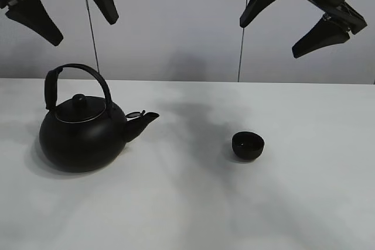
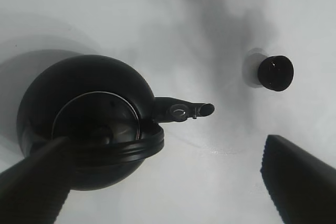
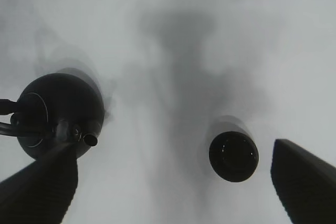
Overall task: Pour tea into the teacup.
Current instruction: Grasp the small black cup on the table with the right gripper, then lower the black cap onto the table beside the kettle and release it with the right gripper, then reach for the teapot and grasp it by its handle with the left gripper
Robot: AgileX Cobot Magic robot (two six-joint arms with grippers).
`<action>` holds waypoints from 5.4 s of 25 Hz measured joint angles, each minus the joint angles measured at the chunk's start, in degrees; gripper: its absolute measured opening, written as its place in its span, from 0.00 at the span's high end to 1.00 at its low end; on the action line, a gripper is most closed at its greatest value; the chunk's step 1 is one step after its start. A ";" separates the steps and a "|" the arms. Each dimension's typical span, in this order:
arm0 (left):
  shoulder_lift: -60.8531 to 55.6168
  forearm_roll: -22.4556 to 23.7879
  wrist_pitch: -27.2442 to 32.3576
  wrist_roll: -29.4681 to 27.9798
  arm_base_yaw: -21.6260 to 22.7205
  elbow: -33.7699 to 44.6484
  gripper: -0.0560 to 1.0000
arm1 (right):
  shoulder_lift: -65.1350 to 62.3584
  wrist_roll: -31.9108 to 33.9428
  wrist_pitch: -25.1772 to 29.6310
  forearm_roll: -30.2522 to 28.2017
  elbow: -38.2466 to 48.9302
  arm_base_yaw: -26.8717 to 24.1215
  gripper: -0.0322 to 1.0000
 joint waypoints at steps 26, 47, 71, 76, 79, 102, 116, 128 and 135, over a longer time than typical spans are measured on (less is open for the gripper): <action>0.00 0.00 -0.05 0.00 0.00 0.00 0.29 | 12.56 10.07 0.88 -37.96 -0.01 18.31 0.30; 0.00 0.00 -0.05 0.02 0.00 0.00 0.29 | 21.82 17.25 -7.93 -38.15 -0.26 18.32 0.59; 0.00 0.00 -0.05 0.07 0.00 0.00 0.29 | 18.88 15.73 -10.59 -33.35 -0.26 26.09 0.59; 0.00 0.00 -0.05 0.07 0.00 0.00 0.29 | 19.92 15.42 -10.86 -33.35 -0.99 26.09 0.59; 0.00 0.00 -0.05 0.07 0.00 0.00 0.29 | 21.15 14.74 -9.74 -33.35 -3.22 26.27 0.59; 0.00 0.00 -0.05 0.07 0.00 0.00 0.29 | 27.91 12.49 -5.88 -33.39 -10.62 28.62 0.54; 0.00 0.00 -0.05 0.07 0.00 0.00 0.29 | 23.35 12.49 5.31 -34.22 -15.99 27.62 0.36; 0.00 0.00 -0.19 0.07 0.00 0.00 0.29 | 10.53 9.02 18.42 -38.92 -16.23 -3.62 0.34; 0.00 0.00 -0.23 0.07 0.00 0.00 0.29 | 2.89 3.47 23.06 -33.58 -15.76 -19.90 0.35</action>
